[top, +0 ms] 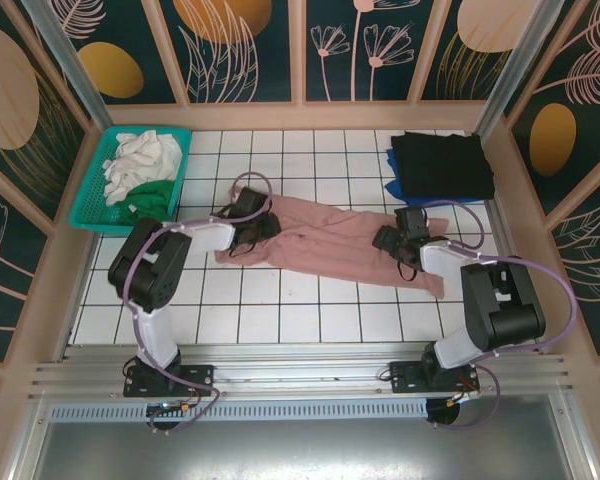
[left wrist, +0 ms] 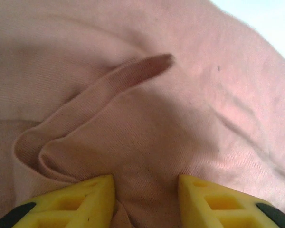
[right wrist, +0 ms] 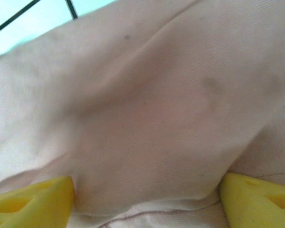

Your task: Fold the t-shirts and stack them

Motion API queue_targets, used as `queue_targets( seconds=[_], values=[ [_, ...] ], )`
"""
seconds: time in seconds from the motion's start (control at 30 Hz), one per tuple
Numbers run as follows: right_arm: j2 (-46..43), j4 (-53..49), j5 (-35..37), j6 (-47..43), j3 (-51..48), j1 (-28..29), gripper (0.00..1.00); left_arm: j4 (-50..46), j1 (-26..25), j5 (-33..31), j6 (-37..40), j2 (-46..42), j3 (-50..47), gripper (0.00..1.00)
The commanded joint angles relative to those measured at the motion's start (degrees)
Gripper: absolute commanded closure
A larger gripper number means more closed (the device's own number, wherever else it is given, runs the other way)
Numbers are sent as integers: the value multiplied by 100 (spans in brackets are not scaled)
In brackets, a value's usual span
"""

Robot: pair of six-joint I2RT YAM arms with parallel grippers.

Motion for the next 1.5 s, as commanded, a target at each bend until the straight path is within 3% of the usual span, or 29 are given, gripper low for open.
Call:
queue_targets(
  seconds=[0.0, 0.17, 0.27, 0.4, 0.5, 0.6, 0.77, 1.03, 1.2, 1.3, 1.47],
  values=[
    [-169, -725, -57, 423, -261, 436, 19, -617, 461, -10, 386, 1127, 878, 60],
    [-330, -1051, -225, 1210, -346, 1748, 18, -1248, 762, 266, 872, 2683, 3610, 60],
    [-450, -1475, -314, 1520, 120, 2636, 18, -1660, 766, 856, 1147, 3613, 5491, 57],
    [-1104, -1816, 210, 1342, 655, 3037, 14, -2074, 757, 1445, 1261, 4241, 7061, 50],
    [-1185, -1634, 768, 949, 677, 2836, 14, -1808, 758, 1228, 1340, 3633, 6424, 39],
    [-648, -1319, 714, 554, 760, 2674, 17, -1272, 760, 925, 1339, 2753, 5280, 34],
    [334, -1068, 705, 396, 889, 2922, 25, -1069, 758, 727, 1238, 2297, 4504, 33],
    [787, -1091, 798, 954, 495, 3514, 28, -1205, 758, 763, 1020, 3152, 5159, 38],
    [1130, -884, 64, 1906, 689, 4340, 27, -2027, 797, 701, 1189, 3789, 6529, 41],
    [1490, -890, -71, 2319, 1340, 4885, 25, -2182, 823, 475, 1444, 3337, 6634, 36],
    [1649, -1289, 203, 1949, 2509, 5199, 20, -2456, 825, 106, 1839, 2222, 6154, 30]
  ],
)
